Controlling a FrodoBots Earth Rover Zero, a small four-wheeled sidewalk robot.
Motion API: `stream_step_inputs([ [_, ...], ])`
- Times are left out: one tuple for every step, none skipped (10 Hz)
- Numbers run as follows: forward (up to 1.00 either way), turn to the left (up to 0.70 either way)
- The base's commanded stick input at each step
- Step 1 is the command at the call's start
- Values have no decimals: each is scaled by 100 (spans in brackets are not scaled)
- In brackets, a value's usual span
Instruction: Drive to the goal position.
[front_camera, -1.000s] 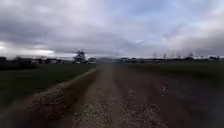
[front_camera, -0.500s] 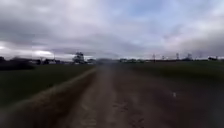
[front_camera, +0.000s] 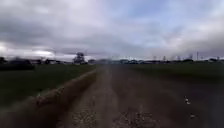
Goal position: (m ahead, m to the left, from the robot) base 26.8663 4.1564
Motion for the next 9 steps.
stream_step_inputs([
  [85, 0],
  [85, 0],
  [85, 0],
  [85, 0],
  [85, 0],
  [85, 0],
  [85, -3],
  [85, -6],
  [85, 0],
])
